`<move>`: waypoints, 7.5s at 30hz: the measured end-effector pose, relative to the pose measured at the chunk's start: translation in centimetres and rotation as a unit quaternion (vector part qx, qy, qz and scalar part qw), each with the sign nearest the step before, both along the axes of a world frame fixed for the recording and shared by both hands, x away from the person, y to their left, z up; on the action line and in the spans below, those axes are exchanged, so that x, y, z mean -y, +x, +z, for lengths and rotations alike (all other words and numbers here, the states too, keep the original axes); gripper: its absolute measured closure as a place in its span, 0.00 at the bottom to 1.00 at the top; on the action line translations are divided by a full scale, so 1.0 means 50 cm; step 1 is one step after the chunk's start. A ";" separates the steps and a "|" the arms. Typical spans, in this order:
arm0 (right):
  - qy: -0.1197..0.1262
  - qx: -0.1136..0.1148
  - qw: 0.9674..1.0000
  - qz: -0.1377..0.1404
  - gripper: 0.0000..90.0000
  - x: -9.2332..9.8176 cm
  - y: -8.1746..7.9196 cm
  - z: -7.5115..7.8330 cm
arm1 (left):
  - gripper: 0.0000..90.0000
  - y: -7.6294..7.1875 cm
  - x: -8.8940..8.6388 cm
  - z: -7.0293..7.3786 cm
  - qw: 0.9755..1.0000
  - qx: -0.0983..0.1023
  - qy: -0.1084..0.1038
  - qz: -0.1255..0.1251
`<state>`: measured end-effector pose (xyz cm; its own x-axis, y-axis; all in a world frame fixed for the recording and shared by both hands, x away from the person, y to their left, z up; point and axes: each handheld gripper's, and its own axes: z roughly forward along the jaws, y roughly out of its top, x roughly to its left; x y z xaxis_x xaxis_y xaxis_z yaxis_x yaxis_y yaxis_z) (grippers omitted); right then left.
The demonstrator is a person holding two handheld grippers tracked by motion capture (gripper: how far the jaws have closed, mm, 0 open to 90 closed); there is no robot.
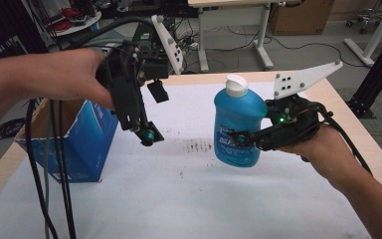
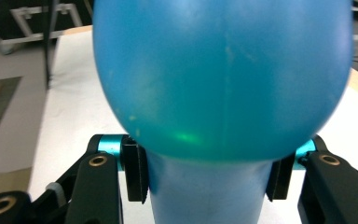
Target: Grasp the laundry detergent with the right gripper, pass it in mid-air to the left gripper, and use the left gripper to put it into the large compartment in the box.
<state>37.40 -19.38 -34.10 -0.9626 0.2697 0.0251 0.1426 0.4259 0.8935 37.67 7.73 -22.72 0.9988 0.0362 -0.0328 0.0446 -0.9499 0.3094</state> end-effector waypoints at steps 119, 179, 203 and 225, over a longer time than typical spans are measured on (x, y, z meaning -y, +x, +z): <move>-0.085 -0.056 0.992 0.073 0.13 -0.102 0.013 0.048 | 0.42 -0.007 0.043 0.063 0.997 0.015 0.074 -0.023; -0.273 -0.096 0.956 -0.051 0.01 0.120 0.033 0.052 | 0.42 0.061 -0.311 0.252 0.947 -0.002 0.015 0.322; -0.282 -0.100 0.952 -0.061 0.01 0.111 0.043 0.049 | 0.42 0.069 -0.407 0.157 0.942 0.008 0.048 0.331; -0.295 -0.113 0.947 -0.065 0.01 0.112 0.049 0.029 | 0.42 0.102 -0.394 -0.046 0.953 -0.006 0.089 0.290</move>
